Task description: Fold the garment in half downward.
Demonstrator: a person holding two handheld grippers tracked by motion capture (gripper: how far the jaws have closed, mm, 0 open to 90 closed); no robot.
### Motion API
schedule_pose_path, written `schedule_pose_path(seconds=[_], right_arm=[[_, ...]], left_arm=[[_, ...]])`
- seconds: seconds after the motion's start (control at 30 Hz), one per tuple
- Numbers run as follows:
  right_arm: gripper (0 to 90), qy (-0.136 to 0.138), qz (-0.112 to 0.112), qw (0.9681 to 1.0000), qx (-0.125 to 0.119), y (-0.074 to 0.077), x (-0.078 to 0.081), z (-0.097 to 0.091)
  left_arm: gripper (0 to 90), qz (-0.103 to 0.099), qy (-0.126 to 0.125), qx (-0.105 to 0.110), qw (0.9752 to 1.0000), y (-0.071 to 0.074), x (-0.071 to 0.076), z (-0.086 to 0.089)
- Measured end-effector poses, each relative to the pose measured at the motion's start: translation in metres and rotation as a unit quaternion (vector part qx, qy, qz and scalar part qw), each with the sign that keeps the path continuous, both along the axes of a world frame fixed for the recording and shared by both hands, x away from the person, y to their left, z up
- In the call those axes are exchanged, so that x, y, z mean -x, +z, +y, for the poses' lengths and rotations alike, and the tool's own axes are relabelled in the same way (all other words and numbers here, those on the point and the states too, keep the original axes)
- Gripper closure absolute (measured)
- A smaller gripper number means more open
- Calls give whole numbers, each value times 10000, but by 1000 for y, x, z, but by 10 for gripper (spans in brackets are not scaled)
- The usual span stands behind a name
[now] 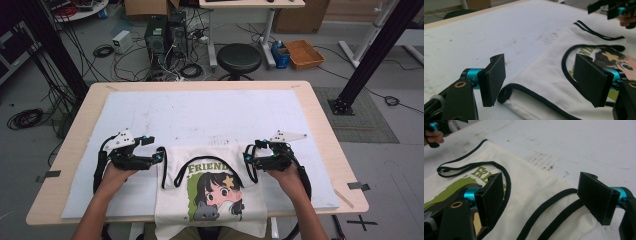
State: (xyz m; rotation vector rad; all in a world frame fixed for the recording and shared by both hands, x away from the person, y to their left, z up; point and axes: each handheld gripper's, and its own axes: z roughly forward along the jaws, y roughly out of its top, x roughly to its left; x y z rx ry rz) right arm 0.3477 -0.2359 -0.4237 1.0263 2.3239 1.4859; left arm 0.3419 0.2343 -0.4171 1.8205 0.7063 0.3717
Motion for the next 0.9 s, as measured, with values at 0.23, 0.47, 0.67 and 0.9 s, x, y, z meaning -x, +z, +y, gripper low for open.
schedule_pose_path(seconds=[0.23, 0.47, 0.67, 0.9], right_arm=[[249, -293, 79, 9994, 169, -1, -24, 6], [318, -662, 350, 9945, 726, -14, -42, 9], [548, -505, 498, 9879, 1382, -21, -42, 12], [846, -141, 353, 9855, 1652, -18, -39, 14]], left_arm=[[265, 527, 119, -217, 9983, -9, -30, -8], [332, 1025, 219, -787, 9914, -27, -47, -16], [619, 1130, -36, -1208, 9862, -31, -45, -18], [845, 1261, -91, -922, 9877, -30, -42, -18]])
